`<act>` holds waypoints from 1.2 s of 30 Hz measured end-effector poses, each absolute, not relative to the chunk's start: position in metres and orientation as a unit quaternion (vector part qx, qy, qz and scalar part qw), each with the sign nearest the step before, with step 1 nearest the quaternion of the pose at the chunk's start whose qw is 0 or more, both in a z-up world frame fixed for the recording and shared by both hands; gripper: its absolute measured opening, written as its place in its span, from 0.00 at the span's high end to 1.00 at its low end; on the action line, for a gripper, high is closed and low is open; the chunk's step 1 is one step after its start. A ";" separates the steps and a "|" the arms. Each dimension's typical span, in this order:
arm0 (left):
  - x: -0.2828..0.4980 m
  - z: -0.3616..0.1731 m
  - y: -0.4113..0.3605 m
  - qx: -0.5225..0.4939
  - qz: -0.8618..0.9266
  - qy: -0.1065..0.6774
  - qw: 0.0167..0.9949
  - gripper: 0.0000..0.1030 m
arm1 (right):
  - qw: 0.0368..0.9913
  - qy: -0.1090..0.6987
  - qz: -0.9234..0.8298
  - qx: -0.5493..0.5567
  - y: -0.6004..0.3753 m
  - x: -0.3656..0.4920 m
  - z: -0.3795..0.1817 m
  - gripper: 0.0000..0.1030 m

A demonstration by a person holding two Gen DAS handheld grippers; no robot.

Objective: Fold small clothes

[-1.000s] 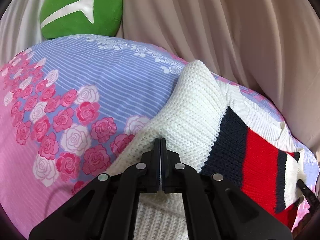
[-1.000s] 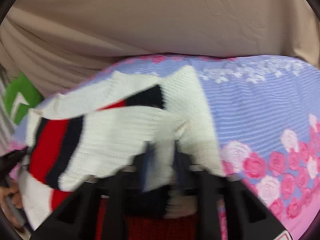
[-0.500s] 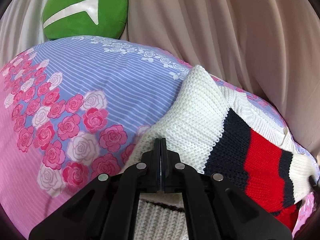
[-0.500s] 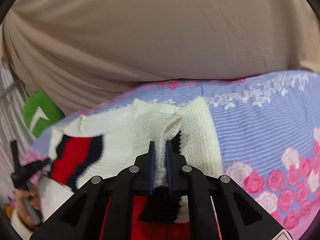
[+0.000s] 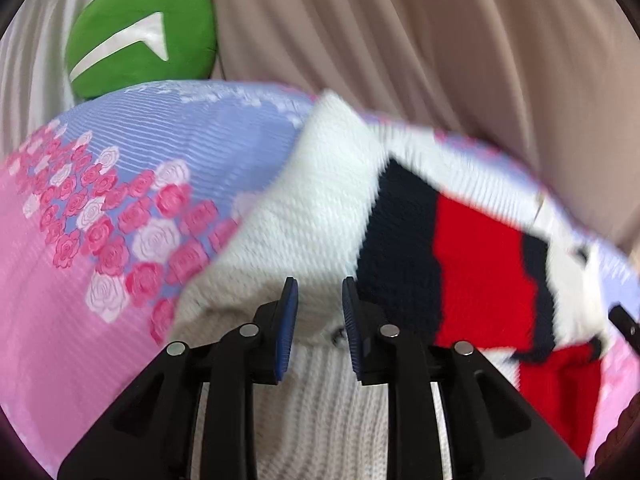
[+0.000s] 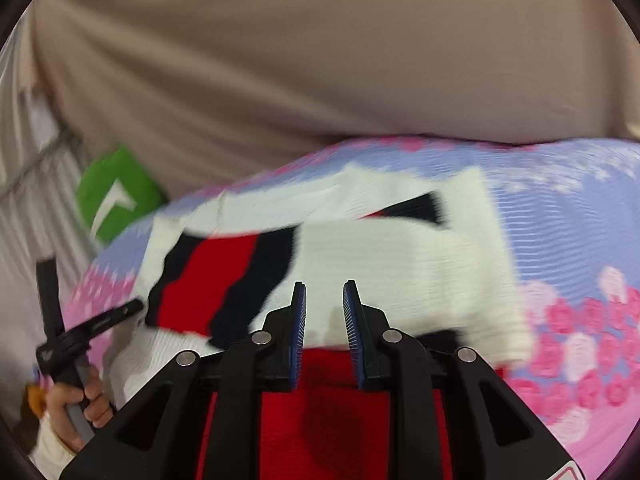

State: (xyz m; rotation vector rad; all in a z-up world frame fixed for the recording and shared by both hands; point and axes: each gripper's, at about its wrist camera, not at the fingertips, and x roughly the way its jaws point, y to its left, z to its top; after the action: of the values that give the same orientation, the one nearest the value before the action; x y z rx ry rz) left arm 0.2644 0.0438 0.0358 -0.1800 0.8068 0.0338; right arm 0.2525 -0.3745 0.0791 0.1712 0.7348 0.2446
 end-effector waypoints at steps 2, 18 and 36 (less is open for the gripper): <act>0.263 0.033 0.048 -0.069 0.019 0.392 0.917 0.79 | 0.919 0.384 0.072 0.051 -0.374 0.263 0.057 0.91; 0.072 0.034 0.151 -0.140 -0.066 0.433 0.888 0.33 | 0.917 0.345 0.032 0.196 -0.501 -0.039 0.044 0.43; 0.027 0.008 0.120 -0.197 -0.132 0.426 0.873 0.93 | 0.887 0.372 0.073 0.265 -0.407 -0.045 0.005 0.90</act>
State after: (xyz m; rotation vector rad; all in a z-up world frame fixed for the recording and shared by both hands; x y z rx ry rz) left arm 0.0270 0.1200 0.0076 -0.4114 0.8891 -0.2759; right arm -0.0452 -0.4071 0.0048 0.5502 0.7726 0.1511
